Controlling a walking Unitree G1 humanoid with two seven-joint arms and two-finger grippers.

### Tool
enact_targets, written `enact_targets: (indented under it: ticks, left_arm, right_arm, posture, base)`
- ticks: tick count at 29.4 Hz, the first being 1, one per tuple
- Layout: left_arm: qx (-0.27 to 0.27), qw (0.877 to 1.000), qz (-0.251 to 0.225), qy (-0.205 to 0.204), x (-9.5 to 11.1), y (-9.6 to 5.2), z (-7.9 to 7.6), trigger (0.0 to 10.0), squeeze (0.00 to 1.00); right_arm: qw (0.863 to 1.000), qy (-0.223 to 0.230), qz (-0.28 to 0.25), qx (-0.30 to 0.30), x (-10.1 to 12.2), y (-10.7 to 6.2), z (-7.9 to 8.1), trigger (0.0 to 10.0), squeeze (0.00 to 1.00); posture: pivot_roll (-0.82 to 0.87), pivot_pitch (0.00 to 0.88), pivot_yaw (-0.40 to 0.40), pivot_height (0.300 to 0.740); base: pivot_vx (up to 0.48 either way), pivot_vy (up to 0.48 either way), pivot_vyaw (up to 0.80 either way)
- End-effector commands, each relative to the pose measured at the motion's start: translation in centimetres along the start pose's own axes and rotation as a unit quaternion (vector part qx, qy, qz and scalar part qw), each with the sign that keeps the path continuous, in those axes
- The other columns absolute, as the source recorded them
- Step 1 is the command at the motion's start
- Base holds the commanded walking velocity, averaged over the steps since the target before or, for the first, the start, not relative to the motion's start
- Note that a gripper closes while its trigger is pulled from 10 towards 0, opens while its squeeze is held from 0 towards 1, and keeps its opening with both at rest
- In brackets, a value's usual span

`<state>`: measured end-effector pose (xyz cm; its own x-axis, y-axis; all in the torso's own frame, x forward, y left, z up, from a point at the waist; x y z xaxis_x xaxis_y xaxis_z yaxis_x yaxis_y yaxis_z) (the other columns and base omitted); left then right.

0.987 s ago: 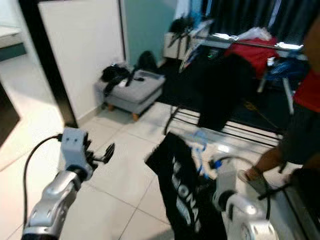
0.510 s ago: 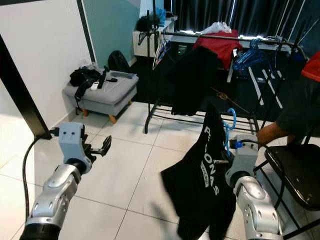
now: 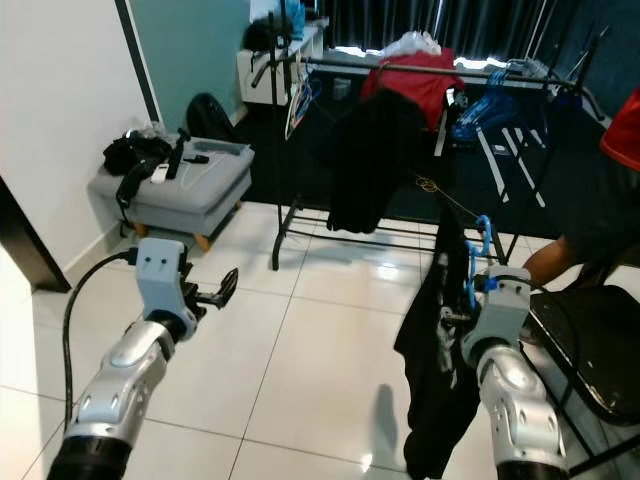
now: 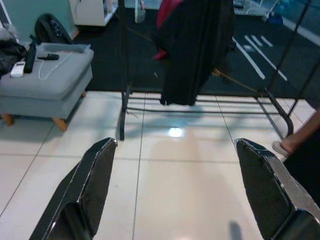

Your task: Hang hanger

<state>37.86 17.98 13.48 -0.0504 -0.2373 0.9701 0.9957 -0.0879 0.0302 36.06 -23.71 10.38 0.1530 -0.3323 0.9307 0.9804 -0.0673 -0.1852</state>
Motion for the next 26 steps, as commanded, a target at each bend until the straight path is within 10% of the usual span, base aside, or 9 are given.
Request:
enact_targets:
  ticks: [1, 26]
  left_arm:
    - [-0.003, 1.000, 0.003, 0.005, -0.13, 0.00, -0.10, 10.0, 0.00]
    - [-0.016, 1.000, 0.006, 0.022, -0.33, -0.10, -0.87, 10.0, 0.00]
  right_arm:
    - [1.000, -0.010, -0.023, 0.002, 1.18, 0.06, -0.16, 10.0, 0.00]
    - [1.000, 0.001, -0.020, 0.012, 0.81, 0.28, -0.19, 10.0, 0.00]
  posture:
    - [-0.05, 0.000, -0.025, 0.740]
    - [-0.05, 0.000, -0.028, 0.740]
  base:
    - [0.356, 0.000, 0.00]
    - [0.383, 0.000, -0.19]
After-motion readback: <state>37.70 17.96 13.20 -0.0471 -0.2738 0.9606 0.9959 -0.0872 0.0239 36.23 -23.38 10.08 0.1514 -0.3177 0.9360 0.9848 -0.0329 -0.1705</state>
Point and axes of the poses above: a point about 5 cm out from each wrist's last joint towards the gripper, its own y axis pointing out of the wrist towards the gripper, its own x axis along the axis of the wrist's last joint, z = x × y, the point moved 6 cm from there along y, pointing out of the wrist towards the gripper, and after that the axes turned 14 degrees about y, right-handed, at the moved point
